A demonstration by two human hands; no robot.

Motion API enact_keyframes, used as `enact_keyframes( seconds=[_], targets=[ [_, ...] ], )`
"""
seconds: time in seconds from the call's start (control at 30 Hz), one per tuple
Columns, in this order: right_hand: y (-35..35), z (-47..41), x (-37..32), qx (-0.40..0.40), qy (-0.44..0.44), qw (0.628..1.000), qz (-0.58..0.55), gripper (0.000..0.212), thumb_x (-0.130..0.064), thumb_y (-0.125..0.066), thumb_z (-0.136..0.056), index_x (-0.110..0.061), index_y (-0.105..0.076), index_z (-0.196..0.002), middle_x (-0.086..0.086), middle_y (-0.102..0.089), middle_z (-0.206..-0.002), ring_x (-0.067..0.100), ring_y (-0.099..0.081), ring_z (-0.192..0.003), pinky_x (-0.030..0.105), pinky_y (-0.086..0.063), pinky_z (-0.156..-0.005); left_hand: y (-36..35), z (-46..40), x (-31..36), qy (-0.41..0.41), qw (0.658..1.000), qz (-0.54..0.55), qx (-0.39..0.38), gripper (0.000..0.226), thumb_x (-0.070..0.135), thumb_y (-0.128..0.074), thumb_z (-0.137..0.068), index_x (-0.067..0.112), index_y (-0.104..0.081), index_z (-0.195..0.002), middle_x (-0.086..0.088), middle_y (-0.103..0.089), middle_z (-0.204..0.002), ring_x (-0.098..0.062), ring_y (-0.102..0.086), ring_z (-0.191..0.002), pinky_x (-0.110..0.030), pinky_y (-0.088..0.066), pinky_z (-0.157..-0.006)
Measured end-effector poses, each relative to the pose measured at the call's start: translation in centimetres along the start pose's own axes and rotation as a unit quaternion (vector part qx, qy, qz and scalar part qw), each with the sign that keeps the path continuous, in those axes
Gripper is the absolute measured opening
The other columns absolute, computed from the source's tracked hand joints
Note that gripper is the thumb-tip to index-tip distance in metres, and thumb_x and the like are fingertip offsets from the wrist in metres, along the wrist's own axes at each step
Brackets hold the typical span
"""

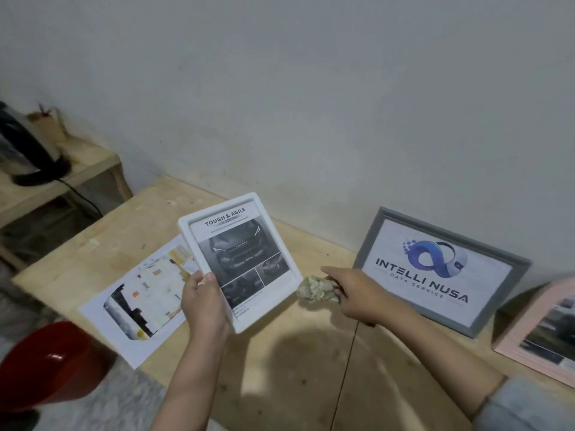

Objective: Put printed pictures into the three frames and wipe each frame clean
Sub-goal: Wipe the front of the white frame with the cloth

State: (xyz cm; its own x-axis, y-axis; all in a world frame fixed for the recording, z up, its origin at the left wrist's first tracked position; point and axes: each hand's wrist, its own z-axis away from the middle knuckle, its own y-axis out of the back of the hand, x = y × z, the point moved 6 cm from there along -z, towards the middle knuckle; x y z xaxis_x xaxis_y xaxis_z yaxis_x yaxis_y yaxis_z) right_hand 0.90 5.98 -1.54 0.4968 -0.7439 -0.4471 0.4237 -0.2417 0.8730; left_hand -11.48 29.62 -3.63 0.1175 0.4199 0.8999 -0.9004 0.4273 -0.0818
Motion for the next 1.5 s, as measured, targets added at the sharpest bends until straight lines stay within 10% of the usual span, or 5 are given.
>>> enact_keyframes(
  seconds=[0.27, 0.73, 0.97, 1.17, 1.5],
  targets=[
    [-1.4, -12.3, 3.2, 0.058, 0.0, 0.997, 0.047, 0.043, 0.001, -0.055, -0.075, -0.015, -0.065, -0.114, 0.007, -0.066, -0.11, 0.028, -0.06, -0.102, 0.034, -0.048, -0.077, 2.1, -3.5, 1.1, -0.027, 0.999, -0.017, -0.024, 0.015, 0.014, -0.045, -0.1, 0.012, -0.055, -0.111, -0.003, -0.063, -0.1, -0.02, -0.059, -0.094, -0.034, -0.045, -0.091],
    [-10.3, -18.1, 9.0, -0.101, -0.128, 0.979, 0.12, 0.072, -0.022, -0.048, -0.094, -0.029, -0.005, -0.151, 0.002, 0.002, -0.159, 0.027, 0.004, -0.146, 0.066, -0.01, -0.108, 1.5, -5.9, 0.7, 0.025, 0.997, -0.049, -0.061, 0.016, 0.012, -0.045, -0.099, 0.01, -0.06, -0.106, -0.009, -0.067, -0.092, -0.029, -0.062, -0.087, -0.047, -0.048, -0.092],
    [-4.3, -13.1, 4.6, 0.075, -0.113, 0.975, -0.177, 0.044, -0.03, -0.041, -0.099, -0.016, -0.042, -0.141, 0.008, -0.045, -0.143, 0.025, -0.042, -0.13, 0.043, -0.036, -0.107, -1.1, -4.9, 1.3, 0.014, 0.991, -0.066, -0.116, 0.018, 0.008, -0.044, -0.099, 0.015, -0.06, -0.093, -0.01, -0.066, -0.088, -0.028, -0.06, -0.084, -0.042, -0.049, -0.083],
    [0.6, -5.0, 2.0, 0.121, -0.158, 0.819, -0.537, 0.039, -0.023, -0.028, -0.104, -0.014, -0.067, -0.101, 0.005, -0.068, -0.077, 0.02, -0.061, -0.07, 0.036, -0.049, -0.073, -5.4, -0.5, 1.7, -0.008, 0.965, -0.113, -0.237, 0.018, 0.01, -0.042, -0.1, 0.006, -0.06, -0.101, -0.019, -0.069, -0.096, -0.033, -0.067, -0.085, -0.048, -0.054, -0.081],
    [2.1, 11.7, 11.3, 0.226, -0.268, 0.788, -0.507, 0.027, -0.021, -0.041, -0.1, -0.007, -0.059, -0.086, 0.018, -0.065, -0.083, 0.022, -0.059, -0.064, 0.027, -0.047, -0.056, -10.9, 13.6, -4.1, 0.028, 0.922, -0.158, -0.352, 0.016, 0.006, -0.045, -0.097, 0.002, -0.06, -0.098, -0.013, -0.067, -0.072, -0.015, -0.063, -0.047, -0.02, -0.048, -0.041]
  ],
)
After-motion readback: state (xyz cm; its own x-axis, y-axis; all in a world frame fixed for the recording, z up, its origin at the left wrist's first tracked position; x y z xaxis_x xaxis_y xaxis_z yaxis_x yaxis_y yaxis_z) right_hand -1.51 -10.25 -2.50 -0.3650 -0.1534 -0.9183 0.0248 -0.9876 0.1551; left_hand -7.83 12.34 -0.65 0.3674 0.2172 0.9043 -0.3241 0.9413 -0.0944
